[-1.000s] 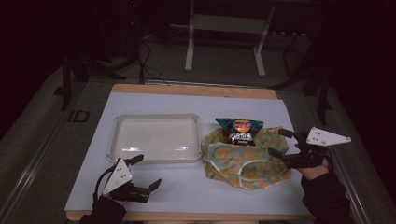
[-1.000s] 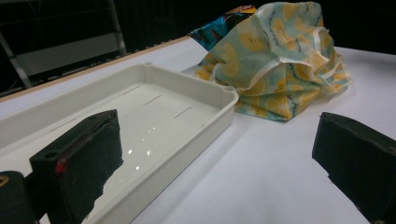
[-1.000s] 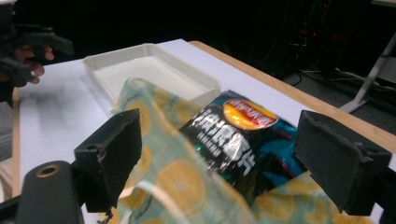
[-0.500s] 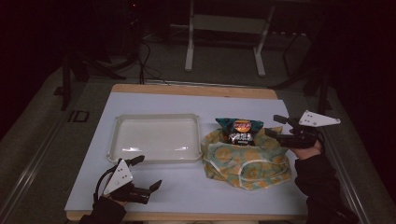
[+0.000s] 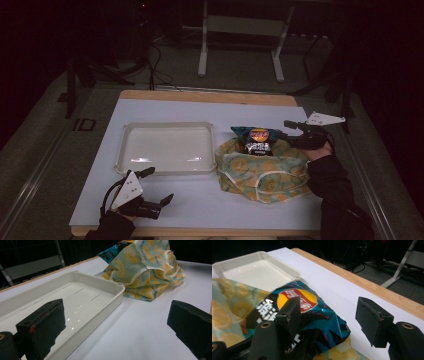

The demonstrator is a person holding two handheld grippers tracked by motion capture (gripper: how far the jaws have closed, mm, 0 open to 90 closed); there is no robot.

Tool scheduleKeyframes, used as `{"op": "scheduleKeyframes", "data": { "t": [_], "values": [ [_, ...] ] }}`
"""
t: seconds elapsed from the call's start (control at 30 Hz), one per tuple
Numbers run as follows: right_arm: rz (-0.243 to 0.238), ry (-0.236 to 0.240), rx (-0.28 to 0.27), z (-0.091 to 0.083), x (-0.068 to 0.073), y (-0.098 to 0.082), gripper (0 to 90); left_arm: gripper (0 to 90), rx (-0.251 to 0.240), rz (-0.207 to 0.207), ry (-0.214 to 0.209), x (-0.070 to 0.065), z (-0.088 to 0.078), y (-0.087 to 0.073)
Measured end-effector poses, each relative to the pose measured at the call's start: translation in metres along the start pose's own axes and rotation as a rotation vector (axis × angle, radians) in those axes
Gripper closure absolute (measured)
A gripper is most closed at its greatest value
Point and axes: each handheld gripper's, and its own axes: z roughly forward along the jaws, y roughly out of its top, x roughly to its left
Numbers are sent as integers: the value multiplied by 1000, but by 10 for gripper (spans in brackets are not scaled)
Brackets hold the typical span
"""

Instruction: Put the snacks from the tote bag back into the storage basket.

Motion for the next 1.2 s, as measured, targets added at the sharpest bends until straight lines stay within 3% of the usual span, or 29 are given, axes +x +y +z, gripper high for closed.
{"op": "scheduleKeyframes", "data": {
  "t": [0.37,0.6,0.87,1.0,1.1,1.2],
  "values": [
    [50,2,67,17,-15,-18,374,20,5,-1,-5,0,0,0],
    [75,16,97,27,-17,-31,379,20,8,-2,-7,0,0,0],
    [67,35,134,38,-17,-33,448,20,10,-2,-9,0,1,-1],
    [66,43,144,42,-16,-33,619,20,11,-2,-9,0,0,-1],
    [70,66,147,42,-16,-32,863,20,11,-2,-10,0,0,0],
    [57,70,154,41,-13,-30,899,20,10,-1,-11,0,0,0]
  ]
}}
